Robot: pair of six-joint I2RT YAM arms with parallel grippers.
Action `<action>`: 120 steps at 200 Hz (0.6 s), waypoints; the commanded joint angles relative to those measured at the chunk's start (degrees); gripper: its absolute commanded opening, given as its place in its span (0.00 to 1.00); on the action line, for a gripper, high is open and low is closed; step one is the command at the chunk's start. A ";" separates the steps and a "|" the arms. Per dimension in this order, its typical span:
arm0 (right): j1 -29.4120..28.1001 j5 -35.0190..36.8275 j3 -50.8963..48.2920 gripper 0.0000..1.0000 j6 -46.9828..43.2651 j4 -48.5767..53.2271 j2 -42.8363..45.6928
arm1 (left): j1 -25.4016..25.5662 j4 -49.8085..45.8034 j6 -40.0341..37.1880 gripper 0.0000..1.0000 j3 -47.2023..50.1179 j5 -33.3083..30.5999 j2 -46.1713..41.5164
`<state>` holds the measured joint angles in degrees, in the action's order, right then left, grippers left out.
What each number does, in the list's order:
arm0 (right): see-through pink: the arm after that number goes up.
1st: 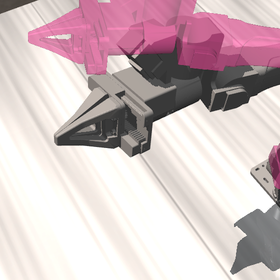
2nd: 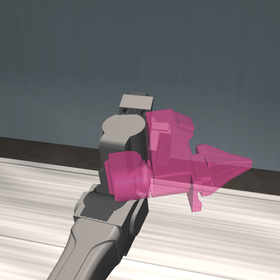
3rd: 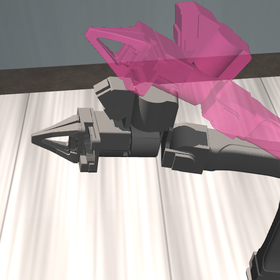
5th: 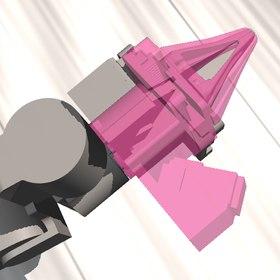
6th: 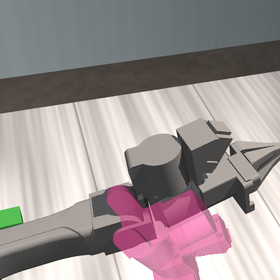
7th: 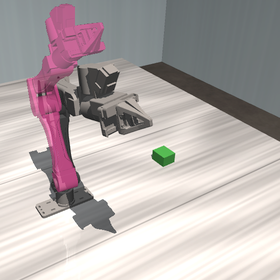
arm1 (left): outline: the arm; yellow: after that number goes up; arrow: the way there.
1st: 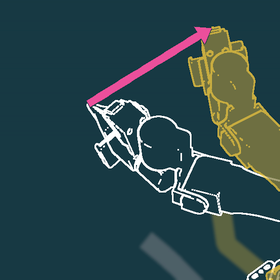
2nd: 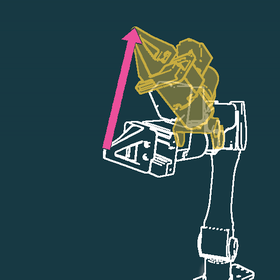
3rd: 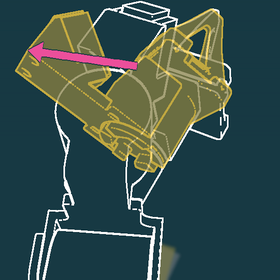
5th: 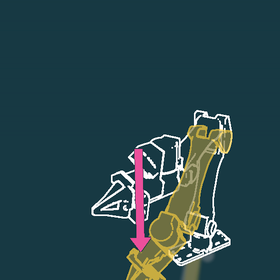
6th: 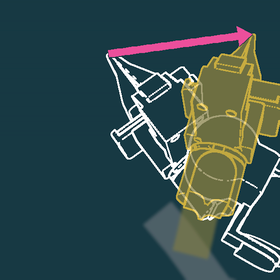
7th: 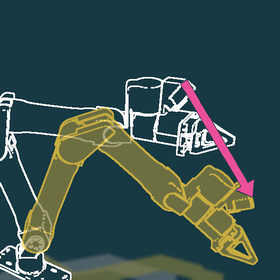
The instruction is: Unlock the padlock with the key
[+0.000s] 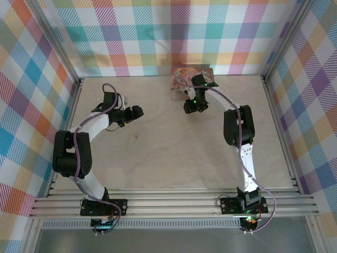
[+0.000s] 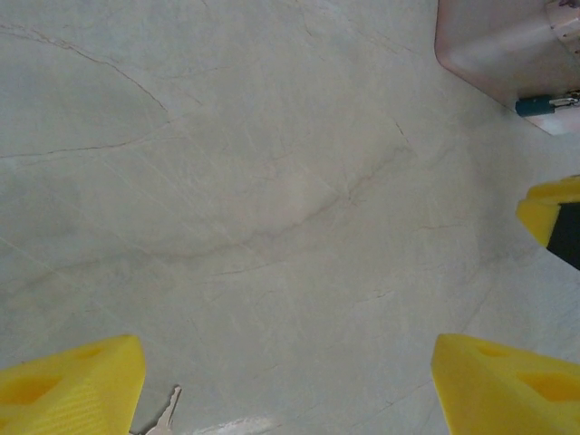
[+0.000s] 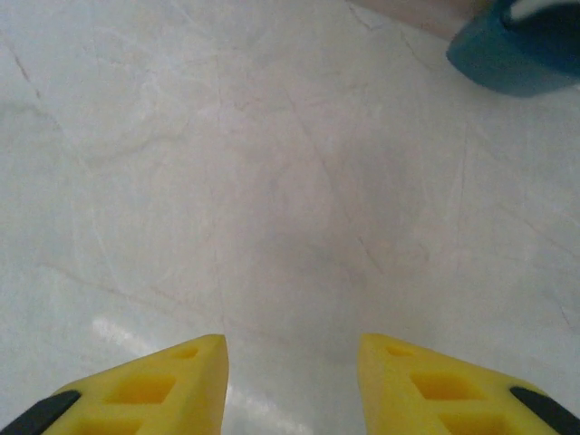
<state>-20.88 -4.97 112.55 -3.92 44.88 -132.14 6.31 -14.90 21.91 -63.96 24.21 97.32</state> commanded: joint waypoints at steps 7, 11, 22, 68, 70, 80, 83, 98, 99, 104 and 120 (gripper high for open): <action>-0.57 1.47 1.81 0.44 0.46 -2.89 6.52 | 0.65 -0.57 1.51 0.82 -0.54 0.40 -2.19; -0.55 1.69 2.42 0.44 0.90 -2.94 6.52 | 0.72 -0.53 1.62 0.82 -0.55 0.40 -2.14; -0.60 2.46 3.93 0.45 2.17 -3.65 6.27 | 0.88 -0.50 2.06 0.82 -0.64 0.51 -2.00; -0.56 6.66 15.24 0.58 6.93 -4.97 -0.94 | 1.46 -0.35 3.68 0.82 -1.06 1.13 -0.96; -0.56 6.84 16.01 0.59 7.07 -4.74 -1.55 | 1.46 -0.32 3.78 0.82 -1.14 1.18 -0.92; -0.56 7.59 20.45 0.59 7.41 -3.54 -4.40 | 1.51 -0.22 4.08 0.82 -1.23 1.35 -0.64; -0.56 7.64 22.14 0.59 7.46 -3.04 -5.47 | 1.52 -0.17 4.18 0.82 -1.20 1.39 -0.56; -0.52 8.03 31.26 0.57 7.66 0.21 -10.92 | 1.60 -0.20 4.48 0.82 -1.43 1.55 -0.30; -0.54 8.04 31.78 0.57 7.68 0.43 -11.24 | 1.60 -0.21 4.47 0.82 -1.47 1.55 -0.29; -0.50 8.36 34.42 0.57 7.79 1.21 -12.87 | 1.60 -0.22 4.48 0.82 -1.51 1.58 -0.20; -0.48 9.08 39.34 0.57 7.55 1.15 -16.39 | 1.67 -0.48 4.39 0.82 -1.68 1.72 -0.03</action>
<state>-21.10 2.09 145.38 2.57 42.24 -142.87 7.49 -14.92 25.54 -64.01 24.62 97.32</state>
